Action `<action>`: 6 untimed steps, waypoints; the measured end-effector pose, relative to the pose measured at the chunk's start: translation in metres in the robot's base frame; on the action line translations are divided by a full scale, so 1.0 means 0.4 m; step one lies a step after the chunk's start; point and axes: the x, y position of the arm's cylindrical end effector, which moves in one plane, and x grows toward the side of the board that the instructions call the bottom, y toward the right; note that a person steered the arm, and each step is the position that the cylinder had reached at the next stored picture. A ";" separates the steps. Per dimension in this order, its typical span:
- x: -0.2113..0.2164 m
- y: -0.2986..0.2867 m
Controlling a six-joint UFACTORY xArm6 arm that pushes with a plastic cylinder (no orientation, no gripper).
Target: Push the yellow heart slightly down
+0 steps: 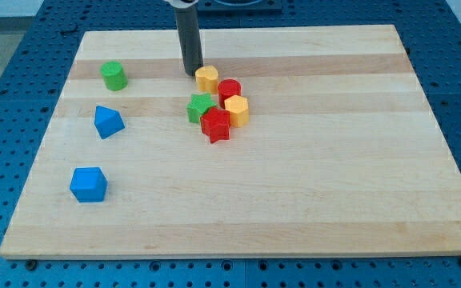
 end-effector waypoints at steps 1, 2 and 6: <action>-0.041 0.007; -0.041 0.039; 0.067 0.109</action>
